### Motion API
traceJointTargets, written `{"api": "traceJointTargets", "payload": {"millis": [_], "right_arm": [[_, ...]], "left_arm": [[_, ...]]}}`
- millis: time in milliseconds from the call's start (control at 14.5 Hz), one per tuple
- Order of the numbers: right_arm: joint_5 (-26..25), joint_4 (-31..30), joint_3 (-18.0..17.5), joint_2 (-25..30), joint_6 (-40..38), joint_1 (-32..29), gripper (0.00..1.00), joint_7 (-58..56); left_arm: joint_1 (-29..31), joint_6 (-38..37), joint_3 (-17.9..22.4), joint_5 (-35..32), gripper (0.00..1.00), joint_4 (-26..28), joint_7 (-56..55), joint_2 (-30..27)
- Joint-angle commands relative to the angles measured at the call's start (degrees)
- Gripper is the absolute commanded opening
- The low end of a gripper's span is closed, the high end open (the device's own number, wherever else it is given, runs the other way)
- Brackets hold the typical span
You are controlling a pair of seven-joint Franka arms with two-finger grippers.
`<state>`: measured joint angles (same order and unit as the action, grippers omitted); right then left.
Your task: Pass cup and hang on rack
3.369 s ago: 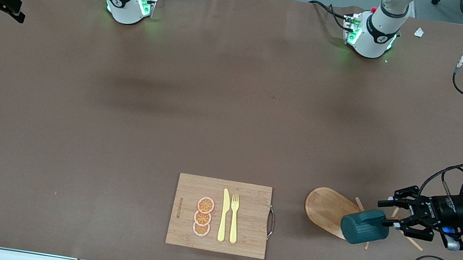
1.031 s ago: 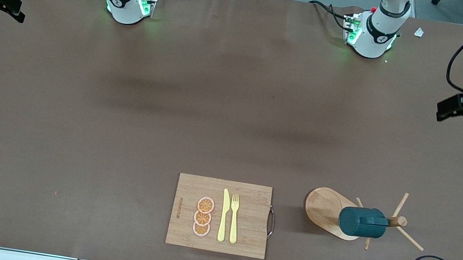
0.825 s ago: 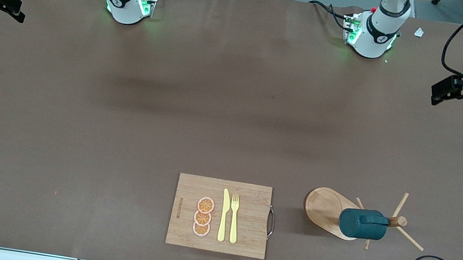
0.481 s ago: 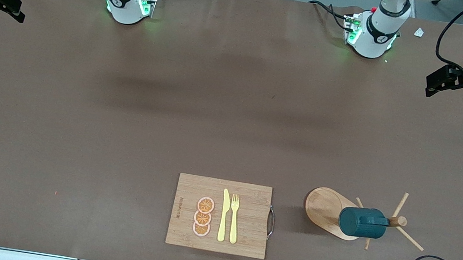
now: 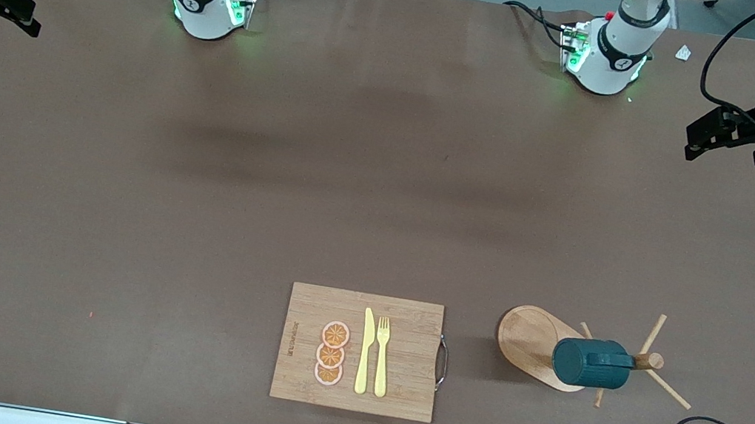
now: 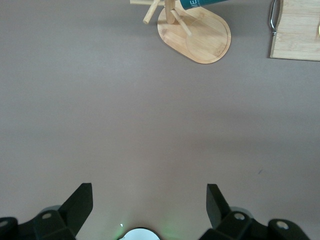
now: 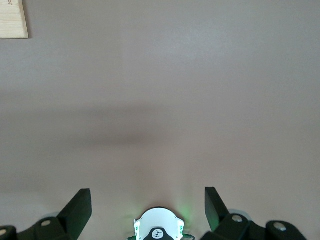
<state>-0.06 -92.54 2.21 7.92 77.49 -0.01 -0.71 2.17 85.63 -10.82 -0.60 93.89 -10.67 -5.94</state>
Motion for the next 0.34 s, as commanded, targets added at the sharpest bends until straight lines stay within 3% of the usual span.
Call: {"api": "traceJointTargets", "payload": {"millis": [0, 275], "right_arm": [[-0.9, -0.7, 0.2, 0.9, -0.1, 0.3, 1.0, 0.4], [-0.9, -0.8, 0.2, 0.9, -0.1, 0.4, 1.0, 0.4]], "left_arm": [[0.8, 0.3, 0.4, 0.9, 1.0, 0.5, 2.4, -0.6], [0.8, 0.3, 0.4, 0.8, 1.0, -0.6, 1.4, 0.6]]}}
